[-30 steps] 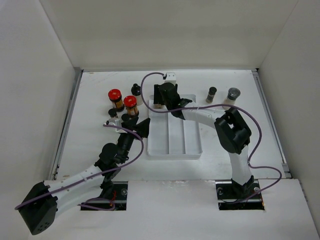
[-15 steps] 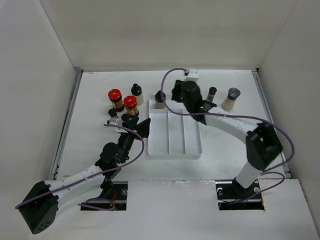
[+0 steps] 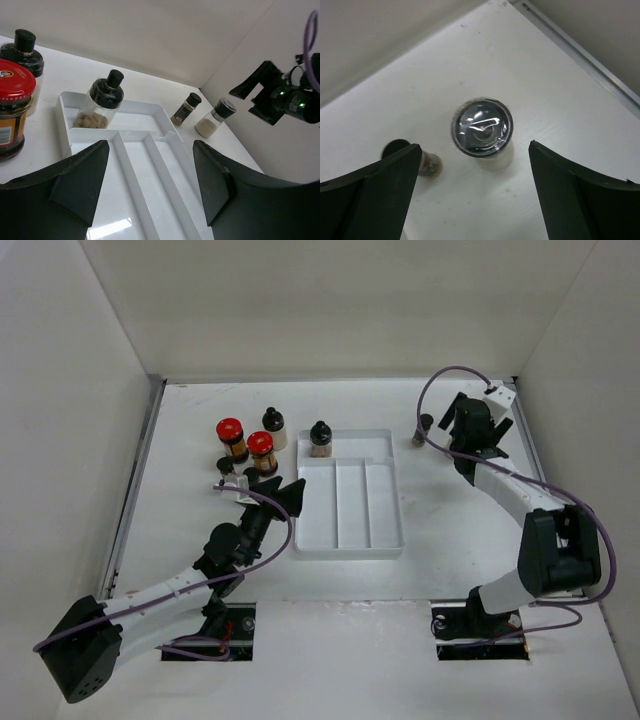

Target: Organize the condiment bottles

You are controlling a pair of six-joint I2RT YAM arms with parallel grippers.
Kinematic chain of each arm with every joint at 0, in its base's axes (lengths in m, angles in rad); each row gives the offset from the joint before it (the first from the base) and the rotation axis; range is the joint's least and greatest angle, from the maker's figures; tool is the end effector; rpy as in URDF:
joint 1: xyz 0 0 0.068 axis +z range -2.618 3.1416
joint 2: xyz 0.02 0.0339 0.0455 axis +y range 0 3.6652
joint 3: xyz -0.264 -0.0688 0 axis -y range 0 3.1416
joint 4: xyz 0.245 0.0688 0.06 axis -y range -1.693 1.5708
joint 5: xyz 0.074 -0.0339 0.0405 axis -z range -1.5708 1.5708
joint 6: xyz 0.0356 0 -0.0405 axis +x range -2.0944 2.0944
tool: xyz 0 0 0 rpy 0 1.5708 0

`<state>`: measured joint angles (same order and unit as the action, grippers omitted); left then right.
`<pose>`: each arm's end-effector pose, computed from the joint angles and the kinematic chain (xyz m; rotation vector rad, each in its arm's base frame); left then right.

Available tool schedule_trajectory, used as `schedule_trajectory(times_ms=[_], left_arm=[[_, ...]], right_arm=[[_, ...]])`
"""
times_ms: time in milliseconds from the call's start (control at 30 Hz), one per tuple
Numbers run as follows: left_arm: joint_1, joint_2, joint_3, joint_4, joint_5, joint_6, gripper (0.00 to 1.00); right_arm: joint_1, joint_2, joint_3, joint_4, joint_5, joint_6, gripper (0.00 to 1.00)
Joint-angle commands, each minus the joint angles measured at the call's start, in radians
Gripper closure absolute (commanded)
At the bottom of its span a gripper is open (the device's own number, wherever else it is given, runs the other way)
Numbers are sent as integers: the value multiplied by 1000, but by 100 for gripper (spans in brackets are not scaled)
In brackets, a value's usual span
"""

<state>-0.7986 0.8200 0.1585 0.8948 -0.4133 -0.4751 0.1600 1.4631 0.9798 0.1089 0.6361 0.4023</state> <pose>0.1315 -0.1145 0.2280 -0.1366 1.3956 -0.7915 0.3311 0.0320 0.2777 0.6289 1.7674 -0.2329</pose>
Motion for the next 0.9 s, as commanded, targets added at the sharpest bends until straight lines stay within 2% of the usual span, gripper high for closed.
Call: schedule_trajectory(times_ms=[0,167,533,633,733,867], left_arm=[[6,-18,10,69,14,-13,33],[6,18,18,73,19,-17,33],[6,18,16,73,24,-17,33],[8,30,16,87,24,-17,33],[8,30,15,92,24,-17,33],[8,33,15,92,24,-17,33]], right_arm=[[-27,60,26,-18,-30,-20,3],[-49,111,71,-11,-68,-31,2],[-87,259,180,20,-127,-80,9],[-87,276,198,20,-133,-89,18],[-89,266,197,31,-119,-97,33],[-83,163,117,110,-61,-114,35]])
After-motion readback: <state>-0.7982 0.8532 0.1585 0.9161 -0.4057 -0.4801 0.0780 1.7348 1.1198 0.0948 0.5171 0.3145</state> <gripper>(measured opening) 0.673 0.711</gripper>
